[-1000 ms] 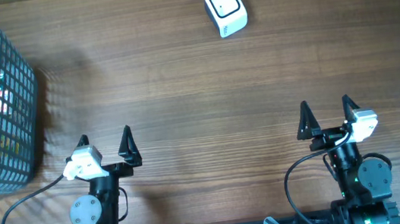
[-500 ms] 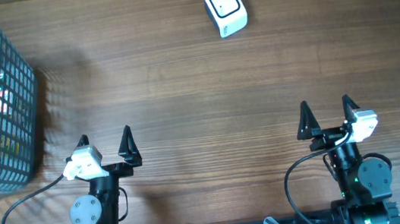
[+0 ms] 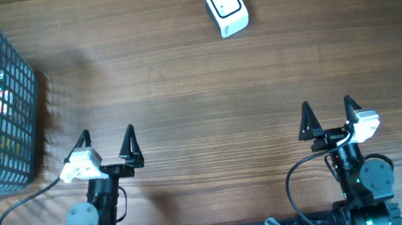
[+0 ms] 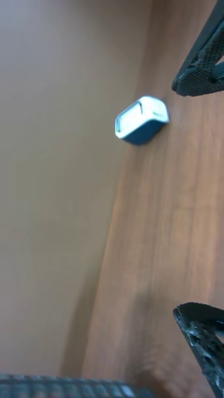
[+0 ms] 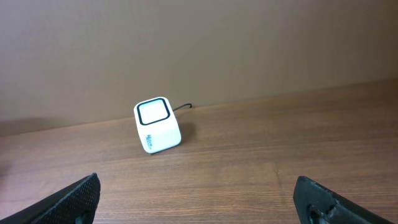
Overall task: Scan the item barcode
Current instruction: 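Reach the left gripper into the basket and grasp the yellow bottle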
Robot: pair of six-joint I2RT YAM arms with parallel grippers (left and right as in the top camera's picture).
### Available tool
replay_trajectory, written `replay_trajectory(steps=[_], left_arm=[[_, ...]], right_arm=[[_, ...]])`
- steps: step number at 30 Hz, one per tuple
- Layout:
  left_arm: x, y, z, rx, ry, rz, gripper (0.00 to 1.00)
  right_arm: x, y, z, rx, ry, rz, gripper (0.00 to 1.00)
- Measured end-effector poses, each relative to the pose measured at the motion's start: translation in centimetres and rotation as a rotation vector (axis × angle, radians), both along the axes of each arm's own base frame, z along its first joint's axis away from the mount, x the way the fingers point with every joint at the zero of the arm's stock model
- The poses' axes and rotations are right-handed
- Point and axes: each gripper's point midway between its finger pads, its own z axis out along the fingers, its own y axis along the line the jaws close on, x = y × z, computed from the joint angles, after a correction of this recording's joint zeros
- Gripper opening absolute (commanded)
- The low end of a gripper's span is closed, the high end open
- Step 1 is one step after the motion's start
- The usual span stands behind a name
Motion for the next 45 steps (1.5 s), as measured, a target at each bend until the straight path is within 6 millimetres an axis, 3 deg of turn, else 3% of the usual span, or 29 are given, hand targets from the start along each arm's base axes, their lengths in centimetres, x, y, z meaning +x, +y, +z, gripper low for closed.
replay_trajectory(steps=[5,9,10,11,14,17,21,23,28,31,39,45], left_arm=[[-2.0,-0.6,8.5,-0.011,-0.136,-0.033,1.00],[-3.2,-1.2,15.7,-0.013,-0.120,-0.066,1.00],[-3.2,-1.2,16.4,-0.011,-0.121,-0.070,1.00],[-3.6,-1.5,20.4,0.003,-0.109,-0.085,1.00],[-3.7,-1.9,25.6,0.045,0.009,-0.107,1.00],[-3.0,-2.1,29.1,0.079,0.156,-0.124,1.00],[0.9,-2.1,31.8,0.103,0.267,-0.137,1.00],[3.1,-2.0,31.6,0.106,0.294,-0.139,1.00],[7.3,-1.8,28.7,0.146,0.394,-0.148,1.00],[8.8,-0.1,27.8,0.210,0.422,-0.060,1.00],[11.2,9.1,25.0,0.220,0.550,0.318,1.00],[10.5,17.6,21.9,0.095,0.668,0.566,1.00]], right_arm=[[0.0,0.0,0.0,0.000,0.000,0.000,1.00],[0.0,0.0,0.0,0.000,0.002,0.000,1.00],[0.0,0.0,0.0,0.000,0.002,0.000,1.00],[0.0,0.0,-0.1,0.000,0.002,0.000,1.00],[0.0,0.0,-0.1,0.000,0.005,0.000,1.00],[0.0,0.0,-0.2,0.000,0.006,0.000,1.00],[0.0,0.0,-0.2,-0.001,0.007,0.000,1.00],[0.0,0.0,-0.2,0.000,0.007,0.000,1.00],[0.0,0.0,-0.2,-0.001,0.007,0.000,1.00],[0.0,0.0,-0.2,0.000,0.007,0.000,1.00],[0.0,0.0,-0.2,-0.001,0.007,0.000,1.00],[0.0,0.0,-0.2,0.000,0.007,0.000,1.00]])
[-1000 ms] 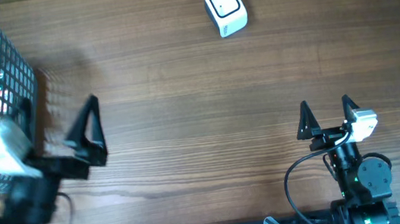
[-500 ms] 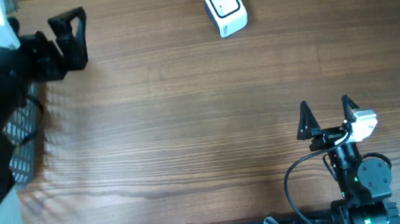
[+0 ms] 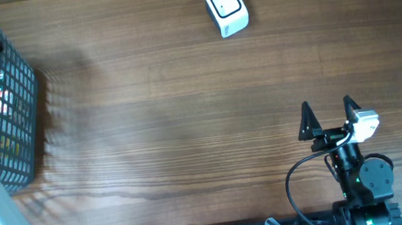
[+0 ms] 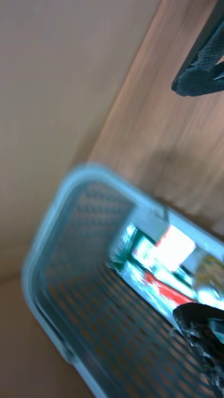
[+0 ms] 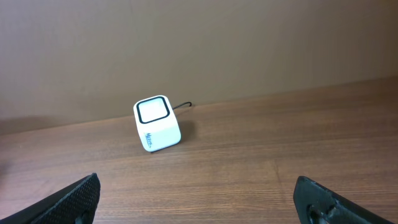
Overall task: Scan the item barcode
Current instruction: 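Reach the left gripper into the basket and grasp the yellow bottle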
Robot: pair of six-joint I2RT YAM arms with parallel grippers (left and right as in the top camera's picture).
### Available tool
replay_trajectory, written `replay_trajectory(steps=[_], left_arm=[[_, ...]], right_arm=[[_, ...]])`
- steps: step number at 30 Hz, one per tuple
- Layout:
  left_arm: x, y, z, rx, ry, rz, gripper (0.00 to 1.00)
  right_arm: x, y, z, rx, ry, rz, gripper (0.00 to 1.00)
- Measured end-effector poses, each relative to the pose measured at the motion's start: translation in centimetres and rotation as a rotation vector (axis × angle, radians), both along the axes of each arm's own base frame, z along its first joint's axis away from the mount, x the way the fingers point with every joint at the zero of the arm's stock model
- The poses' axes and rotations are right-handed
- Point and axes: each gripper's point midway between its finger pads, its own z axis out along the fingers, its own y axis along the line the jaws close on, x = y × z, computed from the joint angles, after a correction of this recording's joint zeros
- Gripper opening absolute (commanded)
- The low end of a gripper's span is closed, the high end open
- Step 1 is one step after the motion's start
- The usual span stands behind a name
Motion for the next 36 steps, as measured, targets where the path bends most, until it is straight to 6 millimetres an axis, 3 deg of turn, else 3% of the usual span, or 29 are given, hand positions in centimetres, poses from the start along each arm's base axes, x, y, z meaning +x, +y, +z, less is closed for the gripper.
replay_trajectory(steps=[6,8,13,16,19,25,36], left_arm=[[-2.3,5.9,-4.5,-0.109,0.091,0.218,1.00],[-3.1,7.4,-6.9,-0.145,0.130,0.277,1.00],[-3.9,8.8,-12.5,-0.206,0.224,0.331,1.00],[-4.3,9.3,-14.9,-0.228,0.265,0.348,1.00],[-4.4,9.5,-16.0,-0.238,0.279,0.352,1.00],[-3.4,9.0,-15.9,-0.252,0.257,0.295,1.00],[-2.4,9.8,-17.6,-0.282,0.273,0.283,1.00]], right_arm=[[0.0,0.0,0.0,0.000,0.000,0.000,1.00],[0.0,0.0,0.0,0.000,0.000,0.000,1.00],[0.0,0.0,0.0,0.000,0.000,0.000,1.00],[0.0,0.0,0.0,0.000,0.000,0.000,1.00],[0.0,0.0,0.0,0.000,0.000,0.000,1.00],[0.0,0.0,0.0,0.000,0.000,0.000,1.00],[0.0,0.0,0.0,0.000,0.000,0.000,1.00]])
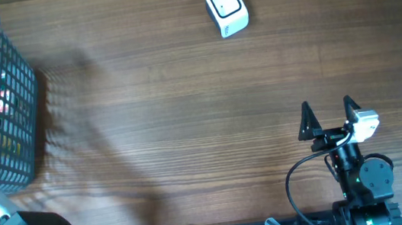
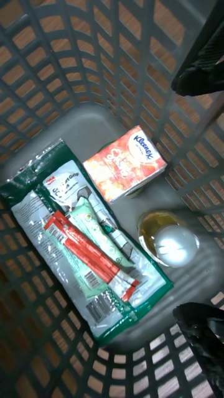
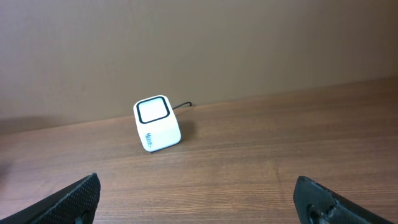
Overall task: Scan the item barcode
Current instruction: 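Reach the left gripper into the basket and grasp the yellow bottle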
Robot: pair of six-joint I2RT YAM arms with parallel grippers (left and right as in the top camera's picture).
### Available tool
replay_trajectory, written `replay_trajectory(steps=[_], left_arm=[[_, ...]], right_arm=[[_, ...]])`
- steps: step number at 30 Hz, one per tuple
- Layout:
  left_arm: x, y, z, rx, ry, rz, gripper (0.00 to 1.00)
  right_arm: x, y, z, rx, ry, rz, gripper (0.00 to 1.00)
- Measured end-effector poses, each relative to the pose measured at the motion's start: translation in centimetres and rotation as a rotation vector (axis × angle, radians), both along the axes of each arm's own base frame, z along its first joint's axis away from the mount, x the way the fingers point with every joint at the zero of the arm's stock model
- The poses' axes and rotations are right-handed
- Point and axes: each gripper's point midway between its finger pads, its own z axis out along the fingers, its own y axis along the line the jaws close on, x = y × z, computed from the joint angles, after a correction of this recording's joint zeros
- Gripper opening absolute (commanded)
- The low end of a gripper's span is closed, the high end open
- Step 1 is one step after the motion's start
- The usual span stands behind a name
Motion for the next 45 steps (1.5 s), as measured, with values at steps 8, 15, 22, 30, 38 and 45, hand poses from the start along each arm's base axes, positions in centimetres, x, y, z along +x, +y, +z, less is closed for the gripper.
replay_trajectory(steps=[8,15,22,30,38,45], left_arm=[[0.6,0.0,-2.2,-0.039,0.021,-0.012,1.00],[0.3,-0.3,-5.2,-0.065,0.064,-0.023,1.00],[0.3,0.1,-5.6,-0.061,0.061,-0.035,1.00],[-0.7,0.4,-5.9,-0.114,0.049,-0.020,1.00],[-1.4,-0.5,-7.7,-0.159,0.085,-0.024,1.00],[-2.1,-1.1,-10.2,-0.188,0.117,-0.024,0.96]], right_arm=[[0.0,0.0,0.0,0.000,0.000,0.000,1.00],[0.0,0.0,0.0,0.000,0.000,0.000,0.99],[0.0,0.0,0.0,0.000,0.000,0.000,1.00],[0.0,0.0,0.0,0.000,0.000,0.000,1.00],[0.0,0.0,0.0,0.000,0.000,0.000,1.00],[0.0,0.0,0.0,0.000,0.000,0.000,1.00]])
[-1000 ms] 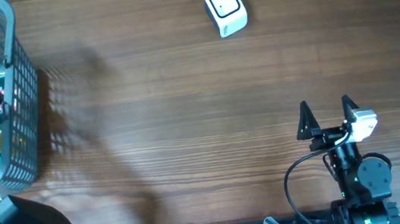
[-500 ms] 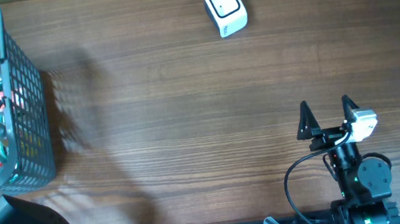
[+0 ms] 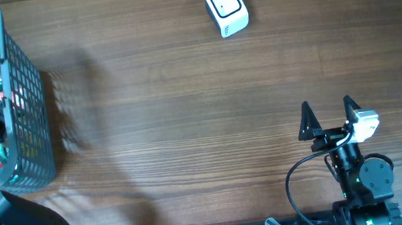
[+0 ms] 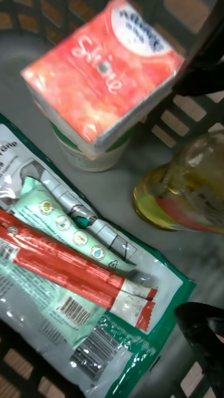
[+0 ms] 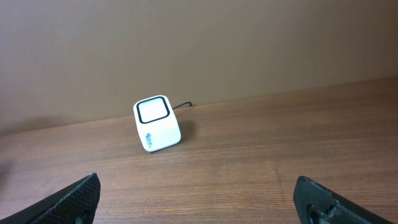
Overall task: Scan the item barcode
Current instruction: 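Reach the left gripper into the basket and grasp the yellow bottle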
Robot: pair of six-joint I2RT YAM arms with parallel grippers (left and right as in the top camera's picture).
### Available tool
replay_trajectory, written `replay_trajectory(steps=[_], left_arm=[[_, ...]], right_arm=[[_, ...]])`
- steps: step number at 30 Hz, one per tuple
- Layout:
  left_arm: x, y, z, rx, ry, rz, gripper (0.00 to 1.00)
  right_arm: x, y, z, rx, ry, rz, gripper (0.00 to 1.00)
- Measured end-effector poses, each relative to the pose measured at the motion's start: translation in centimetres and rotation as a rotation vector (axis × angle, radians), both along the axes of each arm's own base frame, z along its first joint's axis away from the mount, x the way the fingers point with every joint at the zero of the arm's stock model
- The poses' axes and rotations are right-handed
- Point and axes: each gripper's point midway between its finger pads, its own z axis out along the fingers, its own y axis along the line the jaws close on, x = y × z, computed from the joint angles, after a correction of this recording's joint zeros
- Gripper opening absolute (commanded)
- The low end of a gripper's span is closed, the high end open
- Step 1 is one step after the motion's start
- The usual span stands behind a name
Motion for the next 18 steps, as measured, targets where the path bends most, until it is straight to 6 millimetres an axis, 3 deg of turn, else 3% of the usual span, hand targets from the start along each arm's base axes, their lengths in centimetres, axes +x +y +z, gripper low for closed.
replay_trajectory(steps=[2,4,5,11,16,18], left_arm=[[-0.06,-0.06,-0.35,-0.003,0.002,0.000,0.95],[-0.11,-0.09,-0.76,-0.004,0.004,0.001,0.87],[-0.11,-0.10,-0.80,-0.004,0.003,0.002,0.77],[-0.06,-0.08,-1.10,-0.006,-0.002,0.010,0.53],[0.10,-0.24,-1.09,-0.014,-0.010,0.003,0.41],[0.14,-0.28,-1.09,-0.017,-0.012,0.004,0.40]], right_arm=[[0.00,0.00,-0.01,0.000,0.000,0.000,1.00],[0.00,0.00,-0.01,0.000,0.000,0.000,1.00],[0.00,0.00,-0.01,0.000,0.000,0.000,1.00],[0.00,0.01,-0.01,0.000,0.000,0.000,1.00],[0.00,0.01,-0.01,0.000,0.000,0.000,1.00],[0.00,0.00,-0.01,0.000,0.000,0.000,1.00]])
